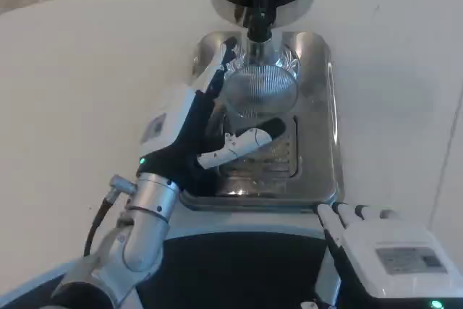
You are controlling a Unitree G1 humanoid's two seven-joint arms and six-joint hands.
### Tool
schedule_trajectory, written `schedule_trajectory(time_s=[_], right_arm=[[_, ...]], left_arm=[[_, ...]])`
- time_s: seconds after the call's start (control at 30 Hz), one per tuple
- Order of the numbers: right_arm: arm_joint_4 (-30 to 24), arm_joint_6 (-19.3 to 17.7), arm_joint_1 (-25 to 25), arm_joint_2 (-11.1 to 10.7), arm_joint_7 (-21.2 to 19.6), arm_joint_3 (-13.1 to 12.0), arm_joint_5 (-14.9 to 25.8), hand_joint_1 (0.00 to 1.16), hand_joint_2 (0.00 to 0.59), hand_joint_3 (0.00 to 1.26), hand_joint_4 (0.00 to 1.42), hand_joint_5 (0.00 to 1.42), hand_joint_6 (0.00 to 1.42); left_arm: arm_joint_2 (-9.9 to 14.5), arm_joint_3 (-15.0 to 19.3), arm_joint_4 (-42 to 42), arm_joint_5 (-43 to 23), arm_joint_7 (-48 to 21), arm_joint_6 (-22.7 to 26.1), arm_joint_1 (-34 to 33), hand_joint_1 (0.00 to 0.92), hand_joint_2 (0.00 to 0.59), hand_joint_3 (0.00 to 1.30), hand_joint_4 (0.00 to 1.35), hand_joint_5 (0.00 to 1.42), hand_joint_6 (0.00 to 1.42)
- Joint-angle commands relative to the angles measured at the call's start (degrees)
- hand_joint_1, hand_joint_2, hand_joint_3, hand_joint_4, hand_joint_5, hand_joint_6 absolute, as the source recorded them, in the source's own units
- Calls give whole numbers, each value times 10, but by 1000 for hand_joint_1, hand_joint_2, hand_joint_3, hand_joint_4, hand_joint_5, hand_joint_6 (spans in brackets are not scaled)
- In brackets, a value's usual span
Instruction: Grasp the cup under the faucet to collect the drink, then remove the cup.
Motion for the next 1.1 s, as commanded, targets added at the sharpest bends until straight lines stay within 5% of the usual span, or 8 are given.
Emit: schedule_trajectory(time_s=[0.03, 0.43, 0.67, 1.1], right_arm=[[-7, 2, 15, 59, -9, 38, 10, 436, 452, 15, 0, 0, 0], [-12, 5, 15, 54, -38, 26, 40, 441, 452, 22, 0, 0, 0], [-43, 8, 22, 58, -67, 5, 70, 450, 445, 50, 0, 0, 0], [-105, 14, 63, 63, -148, -71, 195, 492, 373, 105, 0, 32, 47]], left_arm=[[20, 5, -7, 2, 8, -9, 16, 154, 23, 31, 0, 122, 82], [53, 17, -26, -1, 6, -21, 40, 157, 27, 66, 2, 165, 90], [94, 33, -53, -14, -12, -46, 73, 148, 33, 76, 28, 171, 99], [181, 34, -129, 50, 12, -78, 162, 117, 40, 113, 103, 184, 102]])
